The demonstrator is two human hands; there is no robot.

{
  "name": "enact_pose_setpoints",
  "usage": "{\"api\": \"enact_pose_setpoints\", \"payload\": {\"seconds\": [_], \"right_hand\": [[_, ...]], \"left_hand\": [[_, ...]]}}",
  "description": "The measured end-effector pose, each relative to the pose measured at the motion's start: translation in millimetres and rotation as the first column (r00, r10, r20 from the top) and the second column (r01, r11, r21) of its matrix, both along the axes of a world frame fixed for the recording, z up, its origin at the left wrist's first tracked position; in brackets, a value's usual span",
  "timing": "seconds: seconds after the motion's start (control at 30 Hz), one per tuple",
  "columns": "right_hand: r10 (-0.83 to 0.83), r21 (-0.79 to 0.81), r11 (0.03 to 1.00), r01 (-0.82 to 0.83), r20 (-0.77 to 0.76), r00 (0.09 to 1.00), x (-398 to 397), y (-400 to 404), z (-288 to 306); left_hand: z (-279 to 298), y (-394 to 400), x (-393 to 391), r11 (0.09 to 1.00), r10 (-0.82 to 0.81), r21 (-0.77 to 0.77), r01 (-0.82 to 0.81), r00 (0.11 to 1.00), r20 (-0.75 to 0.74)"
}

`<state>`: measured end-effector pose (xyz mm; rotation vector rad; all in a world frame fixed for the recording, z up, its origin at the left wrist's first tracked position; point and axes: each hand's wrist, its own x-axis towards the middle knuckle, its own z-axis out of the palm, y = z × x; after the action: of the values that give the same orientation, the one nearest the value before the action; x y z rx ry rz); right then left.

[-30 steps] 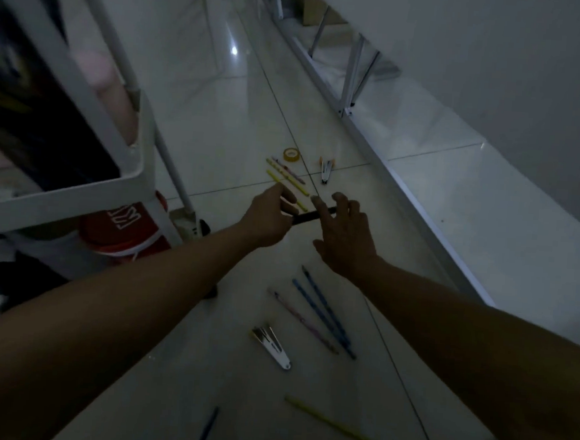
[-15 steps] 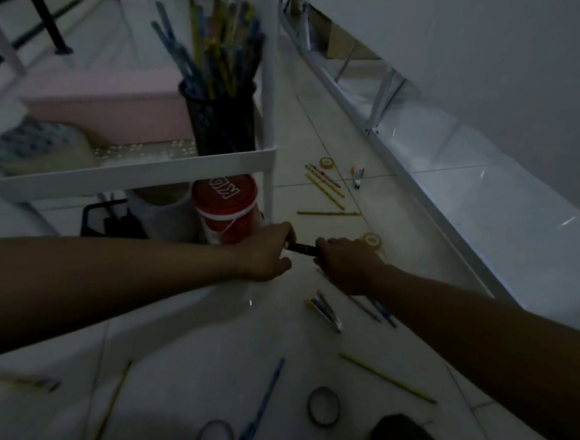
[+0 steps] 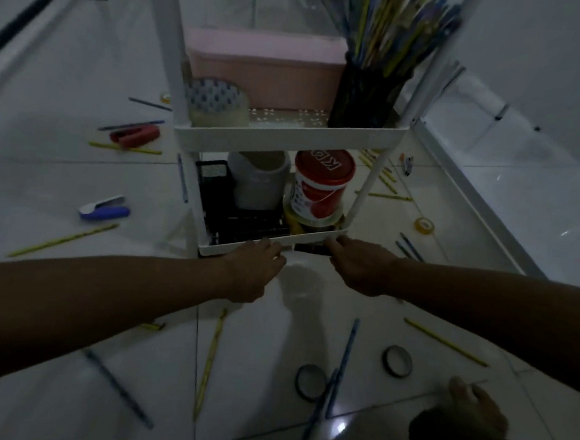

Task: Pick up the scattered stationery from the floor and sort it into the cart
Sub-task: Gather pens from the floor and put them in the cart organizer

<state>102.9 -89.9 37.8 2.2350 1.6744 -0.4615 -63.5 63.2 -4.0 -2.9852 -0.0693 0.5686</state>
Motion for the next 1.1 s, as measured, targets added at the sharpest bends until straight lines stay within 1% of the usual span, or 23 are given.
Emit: {"api": "enact_pose_setpoints", "payload": {"seconds": [0.07, 0.17, 0.23, 0.3, 0.37, 0.47, 0.57, 0.63, 0.77, 0.9, 1.0, 1.1], "right_hand": [[0.040, 0.054, 0.998, -0.041, 0.019, 0.999, -11.0, 22.2, 3.4], [0.121, 0.112, 0.984, -0.135, 0.125, 0.985, -26.4, 47.2, 5.1], [0.174, 0.099, 0.975, -0.198, 0.211, 0.962, -33.0, 58.0, 5.3], [0.216, 0.056, 0.969, -0.240, 0.271, 0.938, -36.4, 66.7, 5.5], [0.209, 0.081, 0.967, -0.242, 0.297, 0.932, -39.5, 72.9, 2.9], [0.143, 0.177, 0.965, -0.196, 0.277, 0.950, -40.4, 77.9, -5.2], [0.155, 0.221, 0.949, -0.225, 0.295, 0.943, -33.0, 80.1, -9.5], [0.152, 0.250, 0.942, -0.224, 0.278, 0.949, -27.6, 83.1, -10.5], [0.172, 0.253, 0.941, -0.224, 0.209, 0.963, -26.1, 94.2, -19.2], [0.213, 0.276, 0.925, -0.260, 0.188, 0.959, -28.9, 108.0, -28.1], [0.245, 0.264, 0.920, -0.290, 0.193, 0.950, -28.8, 117.9, -31.3], [0.248, 0.286, 0.915, -0.286, 0.161, 0.955, -26.2, 123.6, -31.8]], "left_hand": [[-3.1, 8.9, -7.5, 0.997, -0.004, 0.074, 0.003, 1.000, 0.017], [-5.5, 20.8, -18.2, 0.991, 0.053, 0.124, -0.051, 0.998, -0.017], [-5.8, 29.2, -23.9, 0.987, 0.067, 0.150, -0.059, 0.996, -0.051], [-6.2, 33.8, -27.4, 0.982, 0.043, 0.184, -0.029, 0.997, -0.070], [-4.9, 33.1, -27.9, 0.976, 0.022, 0.217, -0.004, 0.996, -0.081], [-0.9, 29.5, -26.8, 0.979, 0.040, 0.202, -0.013, 0.991, -0.131], [5.6, 28.4, -32.3, 0.983, 0.066, 0.178, -0.039, 0.986, -0.150], [9.1, 29.2, -41.1, 0.981, 0.085, 0.184, -0.057, 0.985, -0.152], [10.2, 32.1, -65.0, 0.976, 0.116, 0.205, -0.074, 0.974, -0.197], [10.1, 35.1, -81.9, 0.969, 0.158, 0.223, -0.109, 0.964, -0.216], [10.7, 32.2, -84.0, 0.965, 0.191, 0.221, -0.143, 0.957, -0.218], [9.0, 24.5, -76.9, 0.967, 0.190, 0.213, -0.142, 0.956, -0.224]]}}
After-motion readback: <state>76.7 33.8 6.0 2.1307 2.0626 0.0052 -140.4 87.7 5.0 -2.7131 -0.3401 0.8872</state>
